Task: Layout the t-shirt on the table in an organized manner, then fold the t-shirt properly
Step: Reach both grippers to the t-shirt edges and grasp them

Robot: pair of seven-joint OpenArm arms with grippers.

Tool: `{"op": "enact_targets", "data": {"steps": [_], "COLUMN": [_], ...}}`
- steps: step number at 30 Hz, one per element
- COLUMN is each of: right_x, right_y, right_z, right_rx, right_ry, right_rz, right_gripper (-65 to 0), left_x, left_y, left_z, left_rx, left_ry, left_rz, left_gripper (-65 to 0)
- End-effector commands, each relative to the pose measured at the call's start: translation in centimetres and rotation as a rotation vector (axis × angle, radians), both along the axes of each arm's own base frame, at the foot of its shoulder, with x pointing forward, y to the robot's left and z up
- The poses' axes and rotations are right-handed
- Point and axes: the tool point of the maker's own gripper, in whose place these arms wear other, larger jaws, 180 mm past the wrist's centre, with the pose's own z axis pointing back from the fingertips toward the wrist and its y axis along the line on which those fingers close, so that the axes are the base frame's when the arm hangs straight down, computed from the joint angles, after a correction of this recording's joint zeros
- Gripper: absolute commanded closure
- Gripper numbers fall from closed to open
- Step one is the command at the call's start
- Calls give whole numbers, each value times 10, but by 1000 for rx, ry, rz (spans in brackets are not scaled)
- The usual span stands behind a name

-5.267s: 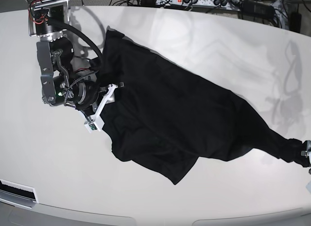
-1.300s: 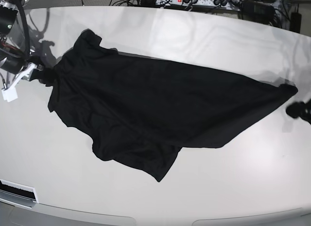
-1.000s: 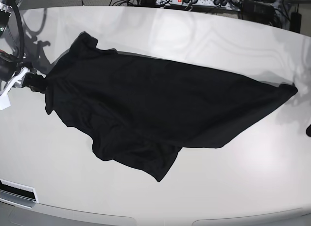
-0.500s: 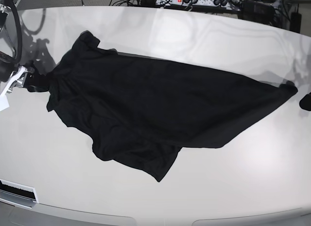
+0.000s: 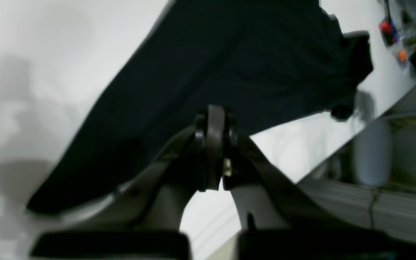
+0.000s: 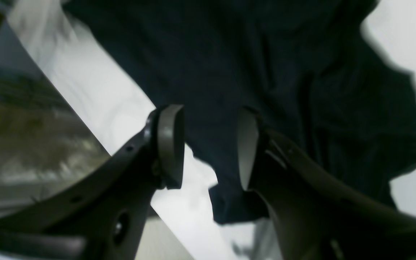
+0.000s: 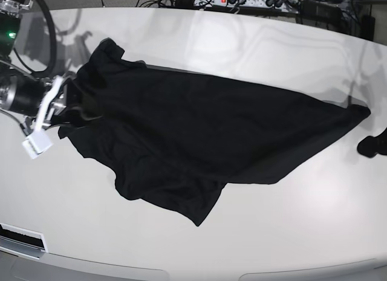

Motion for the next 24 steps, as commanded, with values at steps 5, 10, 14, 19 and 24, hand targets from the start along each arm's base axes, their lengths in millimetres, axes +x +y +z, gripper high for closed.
{"op": "enact_targets", "data": {"steps": [5, 10, 14, 19, 24], "right_x": [3, 4, 4, 3, -2], "right_y": [6, 4, 4, 4, 4], "right_z": [-3, -4, -4, -5, -9], "right_rx": [-61, -69, -73, -73, -72], "right_ry": [-16, -20, -19, -16, 0], "right_rz": [40, 33, 32, 32, 32], "right_gripper": [-267, -267, -267, -267, -267], "left_x": [-17, -27, -33, -47, -60], "left_y": [-74, -110, -124, -133, -126], "left_z": [15, -8, -44, -84, -113], "left_rx": [51, 278, 442, 593, 644], "left_ry": [-87, -165, -205, -244, -215], "left_rz": [-279, -444, -557, -712, -777], "left_gripper": [0, 0, 0, 0, 0]}}
